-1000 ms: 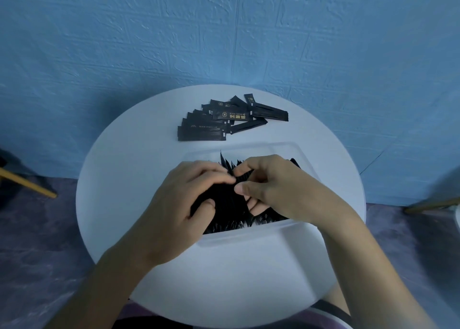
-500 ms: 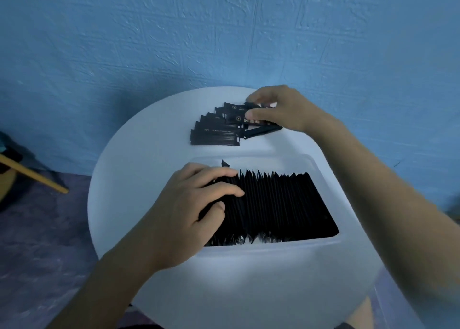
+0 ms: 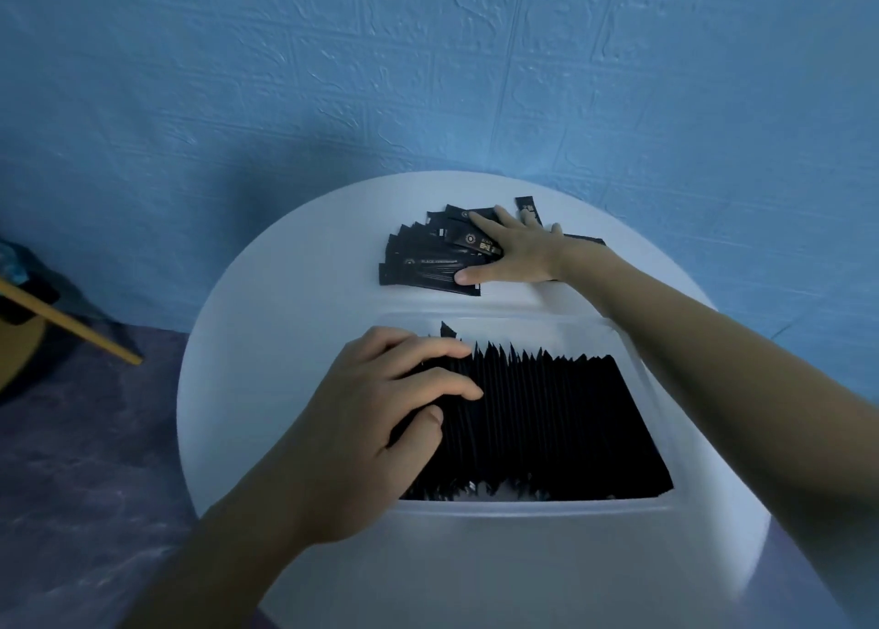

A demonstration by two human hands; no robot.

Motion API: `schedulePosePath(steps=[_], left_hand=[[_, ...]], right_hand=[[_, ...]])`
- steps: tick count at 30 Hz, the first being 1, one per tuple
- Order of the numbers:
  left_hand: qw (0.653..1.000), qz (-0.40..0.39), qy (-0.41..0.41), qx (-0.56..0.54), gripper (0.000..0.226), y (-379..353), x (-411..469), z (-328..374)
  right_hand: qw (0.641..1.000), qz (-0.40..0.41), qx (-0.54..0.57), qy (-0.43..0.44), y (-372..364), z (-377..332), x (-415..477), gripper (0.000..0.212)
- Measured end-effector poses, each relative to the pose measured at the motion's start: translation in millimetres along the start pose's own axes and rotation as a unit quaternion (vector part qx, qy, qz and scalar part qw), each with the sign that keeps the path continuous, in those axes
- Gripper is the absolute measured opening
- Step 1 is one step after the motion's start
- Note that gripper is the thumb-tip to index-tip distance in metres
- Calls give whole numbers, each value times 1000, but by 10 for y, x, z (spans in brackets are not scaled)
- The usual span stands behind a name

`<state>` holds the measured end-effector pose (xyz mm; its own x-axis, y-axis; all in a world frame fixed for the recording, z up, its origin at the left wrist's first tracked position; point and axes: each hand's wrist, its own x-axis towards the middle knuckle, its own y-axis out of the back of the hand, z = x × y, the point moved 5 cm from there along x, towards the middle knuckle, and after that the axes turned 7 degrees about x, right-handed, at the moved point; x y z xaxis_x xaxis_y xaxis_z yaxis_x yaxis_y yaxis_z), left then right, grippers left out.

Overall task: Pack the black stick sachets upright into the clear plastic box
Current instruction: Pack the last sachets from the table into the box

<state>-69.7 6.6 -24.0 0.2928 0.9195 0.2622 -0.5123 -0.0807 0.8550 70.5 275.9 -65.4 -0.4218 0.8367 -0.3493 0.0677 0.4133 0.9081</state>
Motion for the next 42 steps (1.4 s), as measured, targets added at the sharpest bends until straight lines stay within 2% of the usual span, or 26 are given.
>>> schedulePosePath(steps=[5, 12, 17, 21, 25, 33, 35, 37, 40, 42], left_hand=[[1000, -9, -5, 2, 40, 11, -48, 11], [1000, -7, -7, -4, 38, 47, -166, 21], [1000, -6, -6, -6, 39, 54, -160, 21], [1000, -7, -4, -9, 39, 49, -159, 17], [1000, -1, -4, -10, 40, 44, -155, 21], [1000, -10, -10, -12, 39, 41, -157, 26], [1000, -9, -11, -13, 38, 50, -165, 28], [1000, -11, -10, -12, 37, 56, -167, 21], [1000, -11, -12, -14, 37, 58, -160, 30], [1000, -9, -14, -16, 37, 60, -161, 38]], right_hand=[[1000, 22, 5, 0, -127, 145, -254, 102], [999, 25, 37, -17, -209, 334, -669, 112], [992, 78, 94, 40, 118, 49, -671, 92], [993, 52, 67, 88, 181, -216, -261, 80], [997, 8, 49, 65, 183, -246, 10, 72], [995, 26, 83, 48, 144, 5, -450, 52], [992, 55, 107, 50, 179, 101, -618, 42], [979, 116, 155, 61, 241, 229, -787, 32], [950, 187, 245, 49, 284, 489, -1026, 29], [944, 218, 246, 34, 250, 646, -1160, 25]])
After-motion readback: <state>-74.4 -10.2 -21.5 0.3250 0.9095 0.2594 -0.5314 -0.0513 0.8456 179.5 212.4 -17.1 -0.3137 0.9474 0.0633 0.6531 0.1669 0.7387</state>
